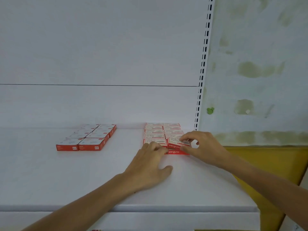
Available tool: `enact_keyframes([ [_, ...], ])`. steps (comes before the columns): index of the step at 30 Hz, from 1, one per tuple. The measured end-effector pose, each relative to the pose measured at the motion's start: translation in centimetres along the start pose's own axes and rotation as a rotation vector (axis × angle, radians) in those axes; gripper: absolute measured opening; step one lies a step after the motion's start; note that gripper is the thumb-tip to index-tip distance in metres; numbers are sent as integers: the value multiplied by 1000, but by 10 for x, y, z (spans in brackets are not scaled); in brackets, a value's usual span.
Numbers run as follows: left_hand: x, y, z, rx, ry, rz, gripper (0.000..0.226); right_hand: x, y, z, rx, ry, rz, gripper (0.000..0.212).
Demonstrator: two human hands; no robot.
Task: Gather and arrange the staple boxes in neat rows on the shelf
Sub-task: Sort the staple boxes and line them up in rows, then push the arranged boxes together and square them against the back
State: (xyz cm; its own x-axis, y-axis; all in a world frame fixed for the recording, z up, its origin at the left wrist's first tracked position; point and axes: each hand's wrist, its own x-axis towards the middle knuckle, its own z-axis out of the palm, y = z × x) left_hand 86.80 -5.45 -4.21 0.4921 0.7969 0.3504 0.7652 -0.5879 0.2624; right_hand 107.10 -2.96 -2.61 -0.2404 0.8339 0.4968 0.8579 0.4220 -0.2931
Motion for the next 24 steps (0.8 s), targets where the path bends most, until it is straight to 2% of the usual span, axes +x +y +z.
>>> enact_keyframes([
  [6,5,-3,5,-13,-12,22,52,4,-4,-1,-47,-13,53,28],
  [9,2,-8,5,-73,-29,32,49,1,-10,1,-262,28,77,28],
  [12,2,-15,-1,-132,-10,50,44,5,-18,2,-331,-24,115,32],
  [15,2,-28,-16,-172,8,80,32,10,-28,2,-219,-25,132,33],
  [19,-9,-67,-45,-265,62,63,18,32,-58,6,8,127,85,26],
  [24,-31,-135,-82,-338,240,-44,14,75,-113,44,133,149,54,28],
])
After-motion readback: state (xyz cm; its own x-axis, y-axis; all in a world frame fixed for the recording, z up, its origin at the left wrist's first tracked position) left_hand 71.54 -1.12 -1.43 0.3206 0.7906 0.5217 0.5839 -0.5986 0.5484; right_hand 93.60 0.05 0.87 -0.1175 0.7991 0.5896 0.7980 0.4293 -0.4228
